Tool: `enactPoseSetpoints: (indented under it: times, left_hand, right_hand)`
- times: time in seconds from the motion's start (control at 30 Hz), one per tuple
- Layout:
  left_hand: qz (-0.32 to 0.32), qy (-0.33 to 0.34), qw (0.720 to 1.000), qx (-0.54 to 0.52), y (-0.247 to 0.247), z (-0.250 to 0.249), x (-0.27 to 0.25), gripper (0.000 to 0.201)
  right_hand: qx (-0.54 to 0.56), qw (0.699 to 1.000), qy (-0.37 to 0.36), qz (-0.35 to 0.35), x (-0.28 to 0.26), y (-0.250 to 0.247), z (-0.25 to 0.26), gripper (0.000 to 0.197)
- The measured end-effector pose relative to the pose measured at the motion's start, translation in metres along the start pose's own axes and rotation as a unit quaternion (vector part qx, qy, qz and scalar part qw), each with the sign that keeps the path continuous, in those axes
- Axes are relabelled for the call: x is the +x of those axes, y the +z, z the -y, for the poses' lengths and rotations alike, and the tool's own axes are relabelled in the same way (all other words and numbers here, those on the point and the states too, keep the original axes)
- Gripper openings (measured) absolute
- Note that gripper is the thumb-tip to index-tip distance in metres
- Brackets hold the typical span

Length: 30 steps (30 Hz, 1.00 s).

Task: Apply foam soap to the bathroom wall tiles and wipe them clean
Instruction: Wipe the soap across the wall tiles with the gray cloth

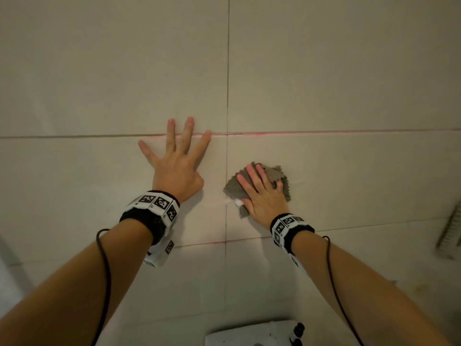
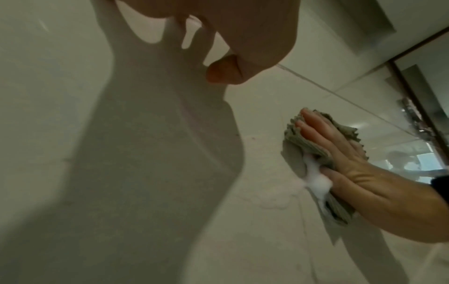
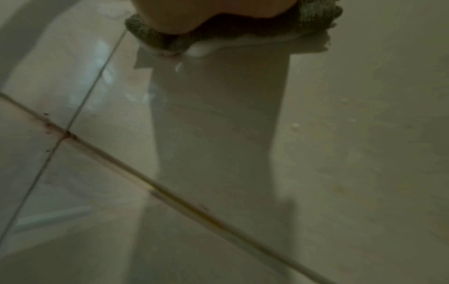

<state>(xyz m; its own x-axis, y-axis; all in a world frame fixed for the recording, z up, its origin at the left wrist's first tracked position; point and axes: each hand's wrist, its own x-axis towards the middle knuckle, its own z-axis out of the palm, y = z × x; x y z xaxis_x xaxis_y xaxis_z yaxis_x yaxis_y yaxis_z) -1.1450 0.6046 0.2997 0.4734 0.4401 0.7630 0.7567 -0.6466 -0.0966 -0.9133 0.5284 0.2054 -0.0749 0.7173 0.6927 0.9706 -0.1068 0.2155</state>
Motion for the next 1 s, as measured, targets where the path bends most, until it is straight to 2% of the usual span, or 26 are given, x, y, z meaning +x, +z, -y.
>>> enactPoseSetpoints:
  times: [0.17,0.37,0.5,0.7,0.87,1.0]
  left_hand:
    - [0.003,-0.029,1.0,-0.005,0.014,-0.051,0.007,0.106]
    - [0.046,-0.09,0.995,0.009,0.026,-0.112,0.015,0.107]
    - [0.074,-0.081,0.994,0.014,0.032,-0.168,0.031,0.107]
    - [0.103,-0.047,0.994,0.004,0.048,-0.239,0.049,0.109]
    - [0.099,-0.049,0.994,-0.005,0.051,-0.244,0.048,0.109]
    - [0.083,-0.024,0.996,-0.02,0.046,-0.219,0.034,0.108]
  right_hand:
    - [0.02,1.0,0.019,0.003,-0.017,-0.006,-0.05,0.064]
    - [0.034,0.999,0.007,0.001,-0.036,-0.01,-0.108,0.065]
    - [0.047,0.999,-0.002,0.002,-0.048,-0.012,-0.145,0.066]
    - [0.075,0.997,0.022,-0.01,-0.069,-0.02,-0.205,0.065]
    - [0.145,0.982,0.109,-0.056,-0.09,-0.013,-0.238,0.06]
    - [0.196,0.965,0.155,-0.08,-0.097,0.001,-0.228,0.062]
